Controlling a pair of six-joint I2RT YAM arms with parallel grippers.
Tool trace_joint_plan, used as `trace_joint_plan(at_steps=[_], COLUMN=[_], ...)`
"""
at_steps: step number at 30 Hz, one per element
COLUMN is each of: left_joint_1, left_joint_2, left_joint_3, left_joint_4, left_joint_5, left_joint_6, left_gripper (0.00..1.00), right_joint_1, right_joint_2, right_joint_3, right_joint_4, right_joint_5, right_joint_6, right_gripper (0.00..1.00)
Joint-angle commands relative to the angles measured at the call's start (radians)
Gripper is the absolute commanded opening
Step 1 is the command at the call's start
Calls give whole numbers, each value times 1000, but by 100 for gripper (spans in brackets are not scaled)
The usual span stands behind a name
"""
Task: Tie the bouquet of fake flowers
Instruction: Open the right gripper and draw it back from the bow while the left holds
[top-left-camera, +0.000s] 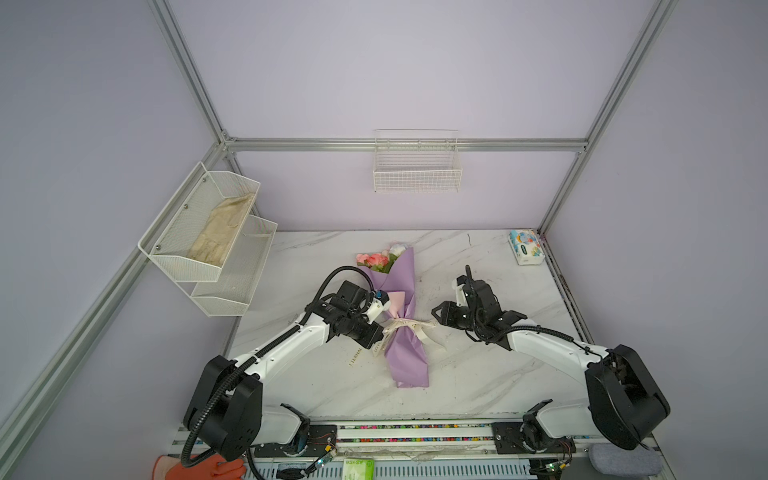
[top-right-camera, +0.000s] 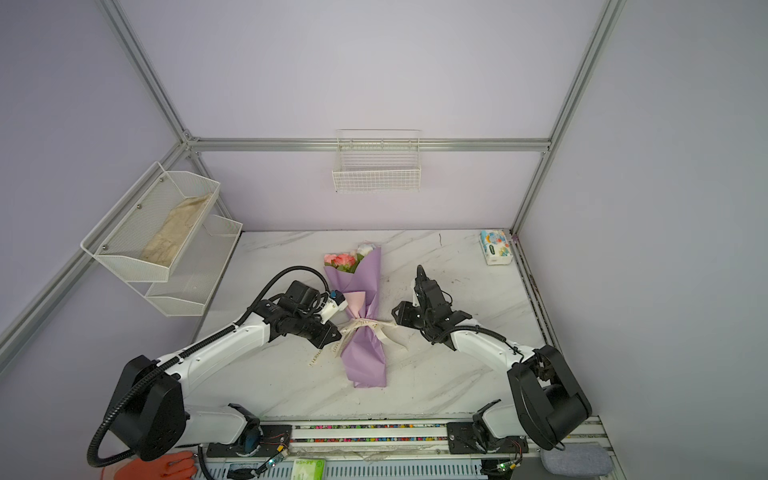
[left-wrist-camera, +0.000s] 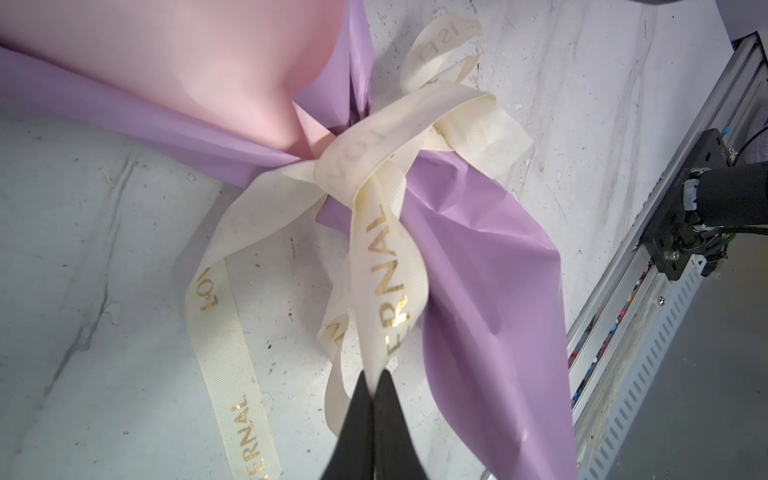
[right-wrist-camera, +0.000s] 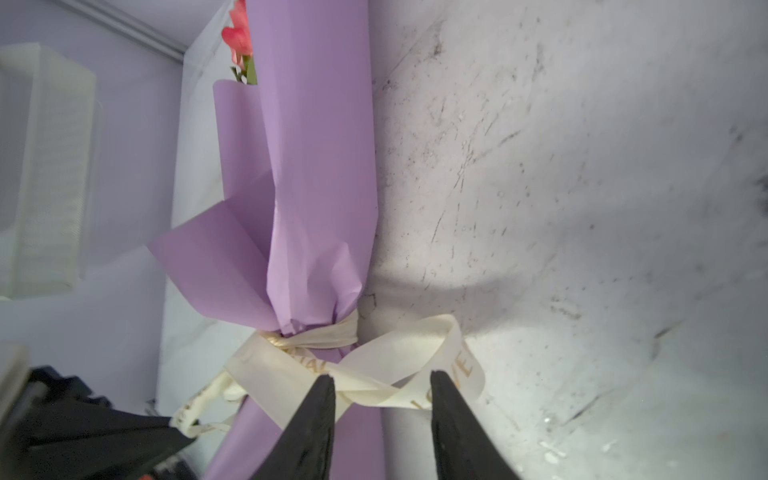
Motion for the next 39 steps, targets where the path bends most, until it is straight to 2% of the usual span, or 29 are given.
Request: trace_joint_plan(at_steps=[1, 7, 10, 17, 21, 28, 31, 35, 39], left_joint_1=[9, 9, 9, 9, 9, 9, 9, 9, 9], left_joint_2=[0, 6, 4, 1, -1, -10, -9, -9, -14], left_joint_3=[95, 93, 93, 89, 89, 87, 89, 86, 84], left_joint_4=[5, 6, 8, 11, 11, 12, 9, 12, 11], left_joint_5=[34, 41, 43, 47, 46, 41, 43, 43, 42], left_joint_6=[36, 37, 36, 33, 34, 34, 34, 32, 32], left_gripper=[0, 0, 0, 0, 0, 0, 0, 0, 0], right_joint_1=[14, 48, 60, 79, 81, 94, 94, 96, 108], right_joint_2=[-30, -13, 43, 99, 117, 84, 121, 188, 225], right_joint_3=[-86, -132, -153, -162, -187, -251, -247, -271, -261], right_joint_4=[133, 254, 353, 424, 472, 518, 592, 740, 800], right_joint_5=[-70, -53, -54, -9, 5, 50, 33, 21, 24], right_joint_6=[376, 508, 570, 633, 665, 747, 759, 841, 887], right_gripper=[45, 50, 51, 50, 47, 49, 49, 49, 50])
